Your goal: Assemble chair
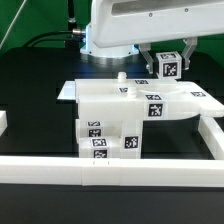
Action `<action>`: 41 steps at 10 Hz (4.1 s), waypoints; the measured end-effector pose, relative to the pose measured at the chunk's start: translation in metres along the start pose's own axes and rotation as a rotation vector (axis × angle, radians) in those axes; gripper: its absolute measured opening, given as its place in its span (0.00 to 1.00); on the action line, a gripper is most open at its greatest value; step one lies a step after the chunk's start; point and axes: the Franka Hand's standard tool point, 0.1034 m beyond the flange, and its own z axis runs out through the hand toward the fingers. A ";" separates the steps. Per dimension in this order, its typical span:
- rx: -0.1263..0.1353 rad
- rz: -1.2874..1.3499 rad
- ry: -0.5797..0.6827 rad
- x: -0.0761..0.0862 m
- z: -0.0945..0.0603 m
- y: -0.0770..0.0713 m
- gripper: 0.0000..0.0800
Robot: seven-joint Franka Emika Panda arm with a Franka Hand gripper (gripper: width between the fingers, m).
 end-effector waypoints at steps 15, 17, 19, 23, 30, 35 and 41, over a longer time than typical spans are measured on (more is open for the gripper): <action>-0.067 -0.372 -0.021 0.021 0.005 0.050 0.33; -0.075 -0.375 -0.002 0.023 0.006 0.050 0.33; -0.096 -0.381 0.046 0.024 0.005 0.053 0.33; -0.095 -0.376 0.060 0.017 -0.005 0.053 0.33; -0.092 -0.374 0.036 0.011 0.011 0.052 0.33; -0.094 -0.376 0.034 0.014 0.014 0.054 0.33; -0.095 -0.372 0.035 0.014 0.013 0.055 0.33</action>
Offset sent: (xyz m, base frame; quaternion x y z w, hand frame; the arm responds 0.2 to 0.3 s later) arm -0.0111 -0.0518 -0.0032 -0.0250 0.0049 -0.1926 0.9809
